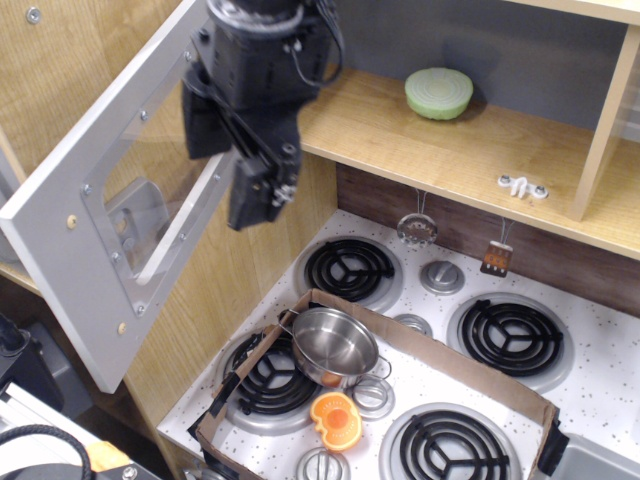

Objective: Close microwave

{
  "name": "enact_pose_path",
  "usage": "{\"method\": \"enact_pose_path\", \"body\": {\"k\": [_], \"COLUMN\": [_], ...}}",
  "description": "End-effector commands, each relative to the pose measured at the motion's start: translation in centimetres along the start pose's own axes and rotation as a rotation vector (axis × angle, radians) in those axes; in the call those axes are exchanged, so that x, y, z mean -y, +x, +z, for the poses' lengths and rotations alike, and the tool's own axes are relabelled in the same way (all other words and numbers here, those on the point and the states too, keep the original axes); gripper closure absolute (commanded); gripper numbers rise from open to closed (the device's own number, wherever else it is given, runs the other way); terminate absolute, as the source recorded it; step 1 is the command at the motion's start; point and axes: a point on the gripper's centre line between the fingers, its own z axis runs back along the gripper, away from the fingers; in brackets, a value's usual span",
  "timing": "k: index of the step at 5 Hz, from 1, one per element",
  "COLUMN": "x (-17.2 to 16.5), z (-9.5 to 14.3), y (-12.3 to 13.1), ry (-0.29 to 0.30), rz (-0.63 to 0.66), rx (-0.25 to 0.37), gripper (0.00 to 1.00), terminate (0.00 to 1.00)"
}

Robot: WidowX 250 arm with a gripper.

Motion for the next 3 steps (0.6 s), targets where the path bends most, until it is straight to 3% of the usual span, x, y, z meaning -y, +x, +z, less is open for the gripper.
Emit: {"method": "enact_pose_path", "body": {"k": [1, 2, 3], "x": [-2.7, -4.7, -6.6], "z": [4.1, 4.5, 4.3], "y": [-2.0, -3.4, -4.5], "ry": [0.067, 0.118, 0.126], "rz": [-0.08, -0.152, -0.191], "rx": [-0.067, -0.09, -0.101], "gripper": [0.0, 0.0, 0.0], "terminate": [0.0, 0.0, 0.0]}}
